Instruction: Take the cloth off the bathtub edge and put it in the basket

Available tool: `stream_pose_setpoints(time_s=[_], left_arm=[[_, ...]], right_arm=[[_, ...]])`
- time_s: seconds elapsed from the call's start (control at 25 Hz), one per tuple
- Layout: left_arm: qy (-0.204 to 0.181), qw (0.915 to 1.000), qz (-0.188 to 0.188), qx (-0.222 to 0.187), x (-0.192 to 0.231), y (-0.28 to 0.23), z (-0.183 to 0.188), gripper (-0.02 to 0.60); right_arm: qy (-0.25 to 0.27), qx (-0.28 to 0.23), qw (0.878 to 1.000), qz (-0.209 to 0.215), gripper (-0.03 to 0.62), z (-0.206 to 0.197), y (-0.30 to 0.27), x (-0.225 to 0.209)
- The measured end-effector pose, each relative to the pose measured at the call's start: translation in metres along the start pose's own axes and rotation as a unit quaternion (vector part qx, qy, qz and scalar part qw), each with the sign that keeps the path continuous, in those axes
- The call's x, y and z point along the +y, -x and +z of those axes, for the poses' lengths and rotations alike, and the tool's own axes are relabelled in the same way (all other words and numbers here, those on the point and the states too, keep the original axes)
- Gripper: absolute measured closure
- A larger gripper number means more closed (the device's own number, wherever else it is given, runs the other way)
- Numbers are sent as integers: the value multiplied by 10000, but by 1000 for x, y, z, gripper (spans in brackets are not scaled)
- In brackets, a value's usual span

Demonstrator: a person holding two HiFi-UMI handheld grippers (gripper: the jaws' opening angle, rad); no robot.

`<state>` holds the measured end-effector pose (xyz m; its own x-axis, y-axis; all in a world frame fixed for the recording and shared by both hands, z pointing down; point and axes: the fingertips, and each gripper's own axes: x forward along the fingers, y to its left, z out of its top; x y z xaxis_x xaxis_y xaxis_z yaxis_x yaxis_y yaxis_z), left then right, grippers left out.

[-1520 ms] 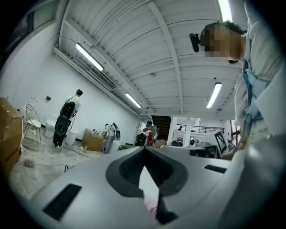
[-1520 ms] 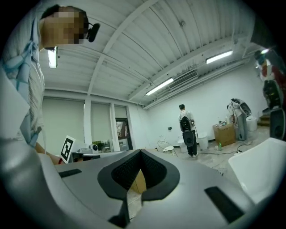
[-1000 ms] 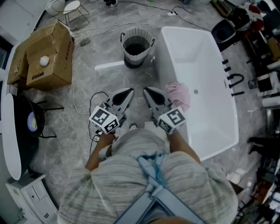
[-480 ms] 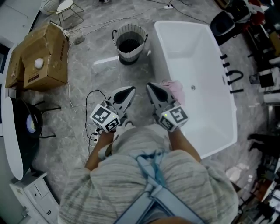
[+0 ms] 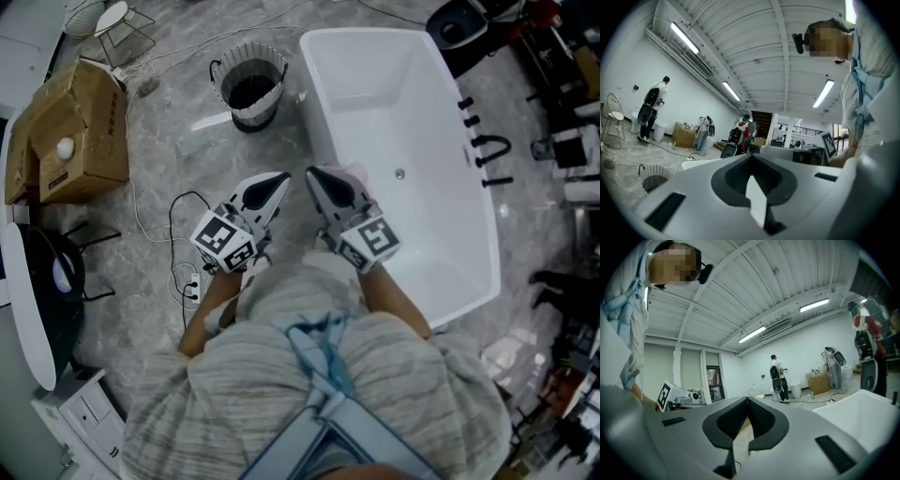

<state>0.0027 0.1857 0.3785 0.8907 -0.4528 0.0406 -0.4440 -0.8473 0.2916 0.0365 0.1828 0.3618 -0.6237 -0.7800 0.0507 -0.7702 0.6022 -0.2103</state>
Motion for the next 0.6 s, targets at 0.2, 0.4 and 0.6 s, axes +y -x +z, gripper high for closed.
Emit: stream_pose_setpoints(time_s=[0.2,0.4,0.6], left_arm=[[-35,9999,-63,118,-7,-38,-3,580],[-37,9997,-74,239,-11,-67,-13,580],[-35,9989,-211,428,-25,-103,-32,580]], right_arm=[[-19,-18,9999,-106,591,4,17,-43],[-28,124,9999,-113,591,7,33,-74],[50,327,9992,-233,591,-3,60,-114]])
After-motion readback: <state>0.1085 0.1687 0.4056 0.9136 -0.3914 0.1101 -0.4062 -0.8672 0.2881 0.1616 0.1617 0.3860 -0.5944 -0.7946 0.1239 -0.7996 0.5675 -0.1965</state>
